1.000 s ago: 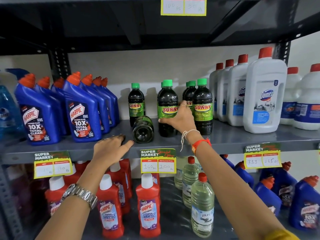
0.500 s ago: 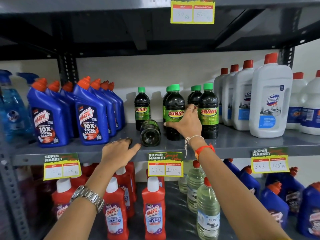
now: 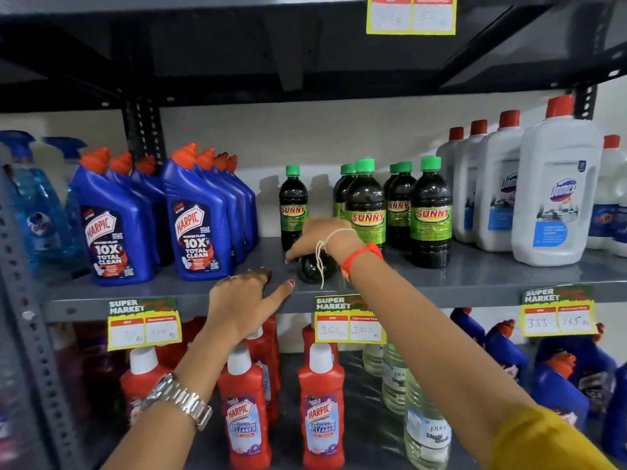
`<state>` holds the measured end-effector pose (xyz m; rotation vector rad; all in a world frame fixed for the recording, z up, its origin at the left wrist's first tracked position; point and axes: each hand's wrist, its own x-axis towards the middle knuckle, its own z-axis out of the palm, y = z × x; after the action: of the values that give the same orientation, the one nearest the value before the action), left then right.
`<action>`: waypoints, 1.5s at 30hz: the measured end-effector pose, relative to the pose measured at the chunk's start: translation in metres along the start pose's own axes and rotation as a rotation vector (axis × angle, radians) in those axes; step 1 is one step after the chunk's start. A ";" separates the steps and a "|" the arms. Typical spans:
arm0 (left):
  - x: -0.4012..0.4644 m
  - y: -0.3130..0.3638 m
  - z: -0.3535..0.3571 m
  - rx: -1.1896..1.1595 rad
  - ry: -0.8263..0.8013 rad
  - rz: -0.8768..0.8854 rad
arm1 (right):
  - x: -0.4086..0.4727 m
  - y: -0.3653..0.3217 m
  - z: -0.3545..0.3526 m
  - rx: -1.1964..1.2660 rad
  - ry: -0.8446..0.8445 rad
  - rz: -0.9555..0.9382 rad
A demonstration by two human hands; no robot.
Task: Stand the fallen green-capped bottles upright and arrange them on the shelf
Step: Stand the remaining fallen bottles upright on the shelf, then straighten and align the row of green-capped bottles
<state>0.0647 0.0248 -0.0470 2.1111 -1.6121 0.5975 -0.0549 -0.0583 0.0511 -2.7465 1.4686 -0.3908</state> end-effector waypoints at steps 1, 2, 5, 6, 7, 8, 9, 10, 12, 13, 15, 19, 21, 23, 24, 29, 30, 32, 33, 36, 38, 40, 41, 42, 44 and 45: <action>0.000 0.000 0.000 -0.001 0.009 0.004 | 0.003 -0.004 -0.002 -0.015 -0.059 0.015; -0.001 -0.001 0.001 0.000 0.016 0.009 | 0.006 -0.007 -0.004 -0.027 -0.101 0.032; -0.003 0.000 0.001 -0.001 0.047 0.026 | 0.011 -0.011 -0.007 -0.028 -0.129 0.072; -0.003 -0.001 0.001 -0.002 0.054 0.028 | 0.012 -0.011 -0.007 -0.040 -0.104 0.081; -0.003 -0.001 0.001 -0.005 0.055 0.026 | 0.013 -0.012 -0.004 -0.075 -0.067 0.098; -0.003 -0.001 0.001 -0.008 0.055 0.022 | 0.015 -0.013 -0.001 -0.121 -0.025 0.125; -0.003 -0.001 0.001 -0.012 0.054 0.019 | 0.016 -0.015 0.003 -0.153 0.014 0.148; -0.003 -0.002 0.002 -0.014 0.052 0.017 | 0.018 -0.017 0.006 -0.159 0.048 0.161; -0.002 -0.001 0.003 -0.011 0.043 0.015 | 0.020 -0.014 0.009 -0.086 0.110 0.187; -0.002 -0.001 0.003 -0.012 0.037 0.011 | 0.020 -0.011 0.008 -0.020 0.152 0.192; -0.001 -0.001 0.003 -0.007 0.028 0.005 | 0.017 -0.002 0.008 0.136 0.274 0.195; -0.001 -0.001 0.004 0.005 0.063 0.004 | 0.009 0.006 0.005 0.535 0.511 0.169; -0.001 -0.001 0.005 -0.004 0.079 0.005 | 0.006 0.004 -0.001 0.715 0.554 0.135; -0.001 -0.001 0.005 -0.004 0.076 0.010 | 0.005 0.001 -0.003 0.812 0.590 0.101; -0.001 -0.001 0.005 -0.004 0.067 0.009 | 0.005 -0.001 -0.001 0.847 0.609 0.090; -0.001 0.000 0.005 -0.010 0.081 -0.005 | 0.010 -0.010 0.024 0.839 0.573 0.039; -0.001 0.000 0.006 -0.010 0.090 -0.005 | 0.012 -0.011 0.030 0.829 0.574 0.035; -0.001 -0.001 0.007 -0.015 0.102 -0.003 | 0.014 -0.012 0.036 0.835 0.574 0.045; -0.001 -0.001 0.008 -0.017 0.104 -0.002 | 0.015 -0.012 0.036 0.851 0.567 0.045; -0.002 -0.002 0.009 -0.016 0.104 -0.001 | 0.016 -0.012 0.038 0.878 0.563 0.026; -0.002 -0.002 0.008 -0.023 0.110 0.000 | 0.016 -0.013 0.041 0.829 0.582 0.023; -0.003 -0.001 0.006 -0.028 0.107 0.003 | 0.016 -0.012 0.042 0.836 0.507 0.020; -0.003 -0.001 0.006 -0.029 0.102 0.004 | 0.016 -0.010 0.041 0.904 0.430 0.017; -0.003 -0.001 0.006 -0.034 0.095 0.004 | 0.016 -0.008 0.040 0.998 0.342 0.017; -0.003 -0.001 0.005 -0.039 0.081 0.001 | 0.016 0.000 0.041 1.170 0.194 0.012; -0.003 0.000 0.005 -0.037 0.075 0.001 | 0.017 0.004 0.043 1.207 0.152 0.006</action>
<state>0.0648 0.0245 -0.0528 2.0370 -1.5718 0.6351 -0.0399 -0.0790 0.0127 -1.7371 0.7763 -1.0561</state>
